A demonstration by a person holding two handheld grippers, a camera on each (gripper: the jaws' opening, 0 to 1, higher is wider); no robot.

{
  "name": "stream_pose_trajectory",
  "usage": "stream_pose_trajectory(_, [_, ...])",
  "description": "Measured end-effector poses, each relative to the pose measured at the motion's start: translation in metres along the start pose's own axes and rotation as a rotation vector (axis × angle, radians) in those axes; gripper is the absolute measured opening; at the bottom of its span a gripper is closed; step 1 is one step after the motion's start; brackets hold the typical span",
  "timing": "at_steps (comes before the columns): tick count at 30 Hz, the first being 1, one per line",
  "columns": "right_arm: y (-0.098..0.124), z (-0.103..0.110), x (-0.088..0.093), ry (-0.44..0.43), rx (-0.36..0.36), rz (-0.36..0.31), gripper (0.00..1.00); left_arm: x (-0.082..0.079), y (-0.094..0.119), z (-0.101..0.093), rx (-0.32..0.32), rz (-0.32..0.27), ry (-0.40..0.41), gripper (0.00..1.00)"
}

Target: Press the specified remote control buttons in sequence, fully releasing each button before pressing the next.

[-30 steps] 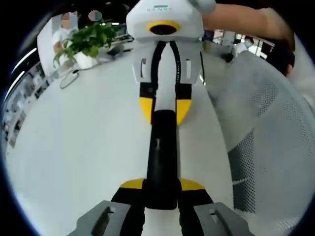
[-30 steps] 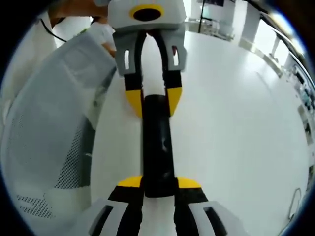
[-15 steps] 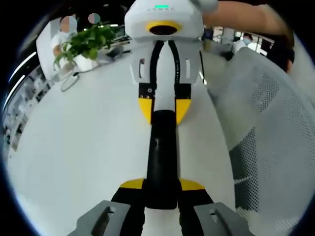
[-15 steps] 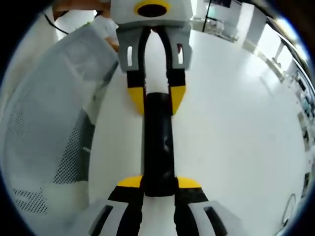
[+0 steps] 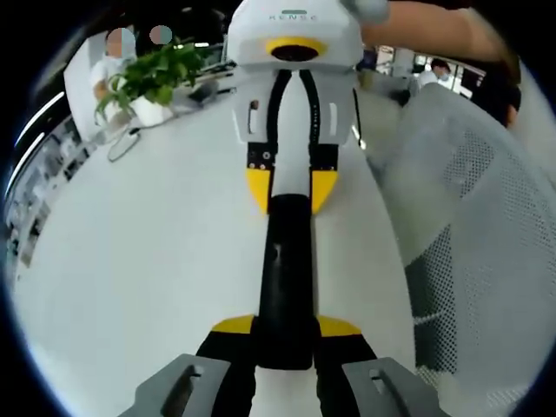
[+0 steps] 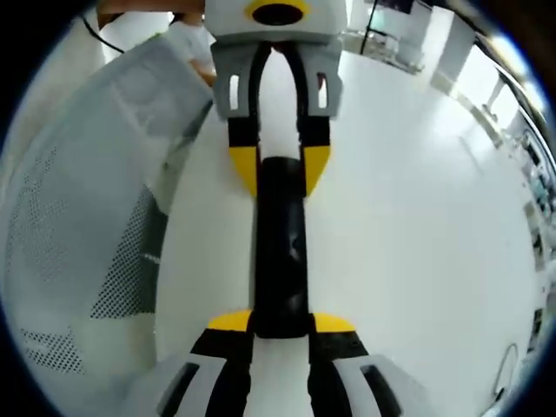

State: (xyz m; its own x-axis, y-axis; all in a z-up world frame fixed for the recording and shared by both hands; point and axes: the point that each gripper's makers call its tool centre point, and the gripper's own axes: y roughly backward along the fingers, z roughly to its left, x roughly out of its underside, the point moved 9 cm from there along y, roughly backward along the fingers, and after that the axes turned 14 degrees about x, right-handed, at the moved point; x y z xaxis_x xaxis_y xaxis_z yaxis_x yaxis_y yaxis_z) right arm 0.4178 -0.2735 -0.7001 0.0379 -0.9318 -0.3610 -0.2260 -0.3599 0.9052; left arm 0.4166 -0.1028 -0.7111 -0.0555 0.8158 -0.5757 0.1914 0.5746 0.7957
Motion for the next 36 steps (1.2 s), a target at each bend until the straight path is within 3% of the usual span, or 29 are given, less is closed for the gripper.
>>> stream_pose_trajectory(7, [0.009, -0.004, 0.005, -0.007, 0.014, -0.007, 0.22, 0.0, 0.0, 0.0, 0.002, -0.006, 0.003, 0.24])
stream_pose_trajectory(9, [0.012, -0.004, 0.006, -0.003, 0.012, -0.009, 0.18, 0.0, 0.0, 0.0, 0.002, -0.005, 0.003, 0.24])
stream_pose_trajectory(12, [0.015, -0.007, 0.007, 0.022, 0.03, -0.019, 0.06, 0.0, 0.0, 0.0, 0.001, -0.004, 0.001, 0.24])
stream_pose_trajectory(18, [0.017, -0.008, 0.008, 0.023, 0.029, -0.023, 0.0, 0.0, 0.0, 0.0, 0.002, -0.003, 0.001, 0.24])
stream_pose_trajectory(36, [0.027, -0.008, -0.005, 0.094, 0.015, 0.006, 0.0, 0.0, 0.0, 0.001, 0.002, 0.001, 0.0, 0.24])
